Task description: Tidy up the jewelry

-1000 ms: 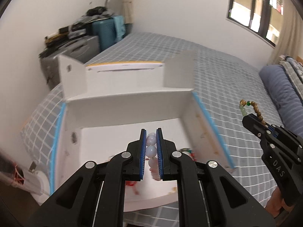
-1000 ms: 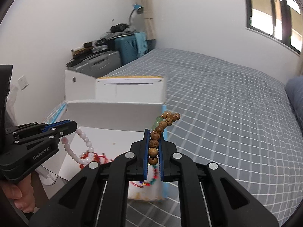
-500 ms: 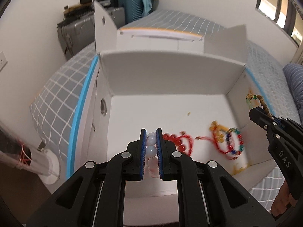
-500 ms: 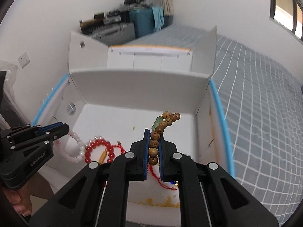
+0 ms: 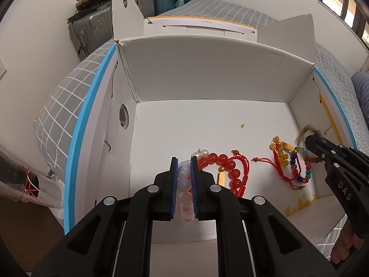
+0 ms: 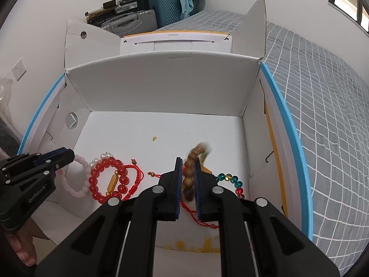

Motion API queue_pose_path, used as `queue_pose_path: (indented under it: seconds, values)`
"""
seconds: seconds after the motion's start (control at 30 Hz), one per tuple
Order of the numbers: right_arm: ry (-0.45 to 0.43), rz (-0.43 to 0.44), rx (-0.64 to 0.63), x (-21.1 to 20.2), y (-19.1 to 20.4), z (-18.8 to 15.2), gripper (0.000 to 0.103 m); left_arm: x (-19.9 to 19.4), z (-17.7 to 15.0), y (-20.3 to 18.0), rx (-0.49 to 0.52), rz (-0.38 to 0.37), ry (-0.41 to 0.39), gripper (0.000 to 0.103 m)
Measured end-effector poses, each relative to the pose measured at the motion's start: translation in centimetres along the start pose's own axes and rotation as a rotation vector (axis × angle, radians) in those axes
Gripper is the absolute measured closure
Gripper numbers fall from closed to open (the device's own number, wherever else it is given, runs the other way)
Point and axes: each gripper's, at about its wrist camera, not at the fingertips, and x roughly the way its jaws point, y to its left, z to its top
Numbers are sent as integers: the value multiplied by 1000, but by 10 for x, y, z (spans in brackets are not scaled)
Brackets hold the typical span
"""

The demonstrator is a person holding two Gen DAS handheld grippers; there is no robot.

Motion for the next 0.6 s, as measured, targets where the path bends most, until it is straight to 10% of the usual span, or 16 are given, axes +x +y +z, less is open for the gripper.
queue_pose_path:
  seconds: [0.1,0.33,0.6]
  values:
    - [-2,0,-4,-2,1,0,91,-1,2,0,-5,-7,-3,89]
    - [-112,0,-2,-34,2,1,33,-27,-1,-2,-4,-3,-78,49]
    - [-262,-11,3,-91,-4,-7,9,-84,-16,-8,8,19,-258,13]
